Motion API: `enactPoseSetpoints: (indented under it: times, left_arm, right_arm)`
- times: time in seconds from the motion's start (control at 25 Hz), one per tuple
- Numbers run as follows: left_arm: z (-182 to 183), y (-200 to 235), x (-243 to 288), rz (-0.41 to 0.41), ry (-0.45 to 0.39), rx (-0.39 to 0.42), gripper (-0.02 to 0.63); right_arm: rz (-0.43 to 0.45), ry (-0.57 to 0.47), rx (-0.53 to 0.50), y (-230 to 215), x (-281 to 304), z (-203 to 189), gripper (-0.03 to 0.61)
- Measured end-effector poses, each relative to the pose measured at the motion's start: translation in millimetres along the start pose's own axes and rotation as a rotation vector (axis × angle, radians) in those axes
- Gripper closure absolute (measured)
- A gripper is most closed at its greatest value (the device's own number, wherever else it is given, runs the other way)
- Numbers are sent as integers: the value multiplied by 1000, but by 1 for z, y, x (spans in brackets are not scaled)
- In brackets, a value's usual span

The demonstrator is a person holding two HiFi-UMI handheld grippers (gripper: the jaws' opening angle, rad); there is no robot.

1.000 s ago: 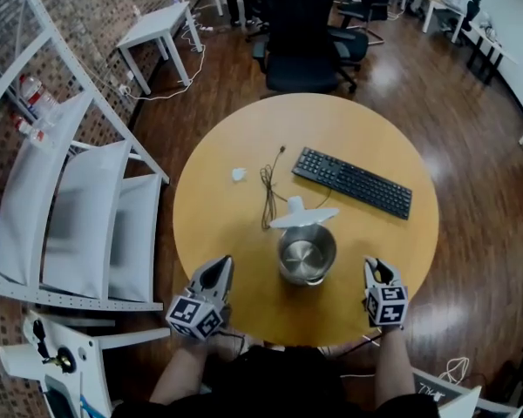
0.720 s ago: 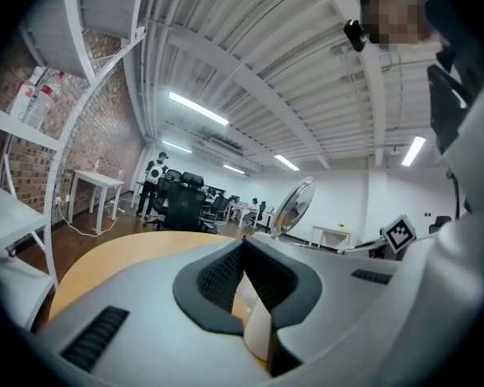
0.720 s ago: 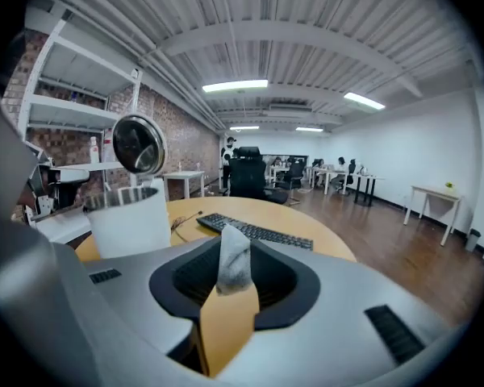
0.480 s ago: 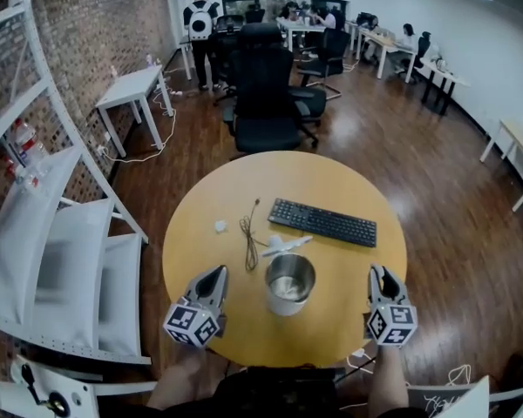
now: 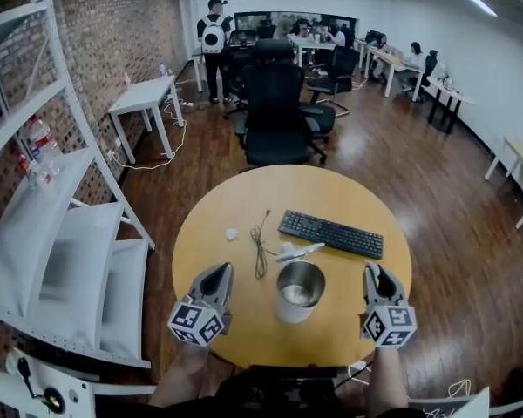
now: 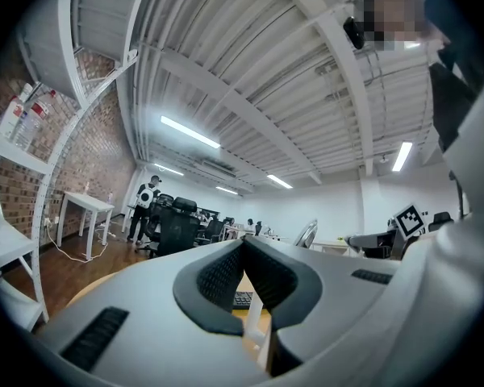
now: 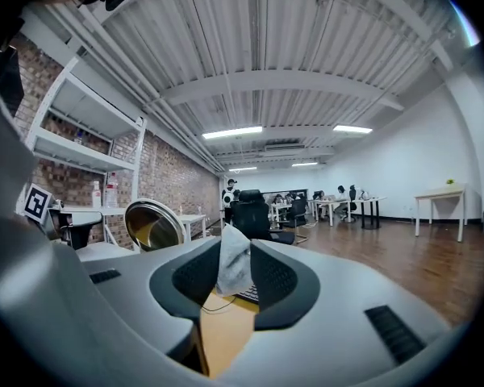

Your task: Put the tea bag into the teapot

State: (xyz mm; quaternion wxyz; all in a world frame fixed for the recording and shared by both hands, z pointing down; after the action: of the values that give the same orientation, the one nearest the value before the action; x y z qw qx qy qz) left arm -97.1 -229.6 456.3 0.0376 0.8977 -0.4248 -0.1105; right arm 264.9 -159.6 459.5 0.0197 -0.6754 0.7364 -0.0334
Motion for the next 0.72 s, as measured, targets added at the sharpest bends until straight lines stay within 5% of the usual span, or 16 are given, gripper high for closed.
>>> enactPoseSetpoints:
  times: [0.72]
  left_arm:
    - [13,17,-48,118,-52,43,612]
  right_arm:
    - [366,80,-92,126,50,-11,468]
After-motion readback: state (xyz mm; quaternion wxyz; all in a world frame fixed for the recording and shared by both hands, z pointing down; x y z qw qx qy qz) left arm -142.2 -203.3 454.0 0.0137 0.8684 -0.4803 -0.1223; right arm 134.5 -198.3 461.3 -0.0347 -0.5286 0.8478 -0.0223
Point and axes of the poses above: the fingertips, and each gripper's own axes: x forward along the fingers, y to its left, z out of its top, the point moved 3 cm from there along -x, backward along the fingers, and after that the axes turned 5 degrees about -y, right-handed, at the moved point
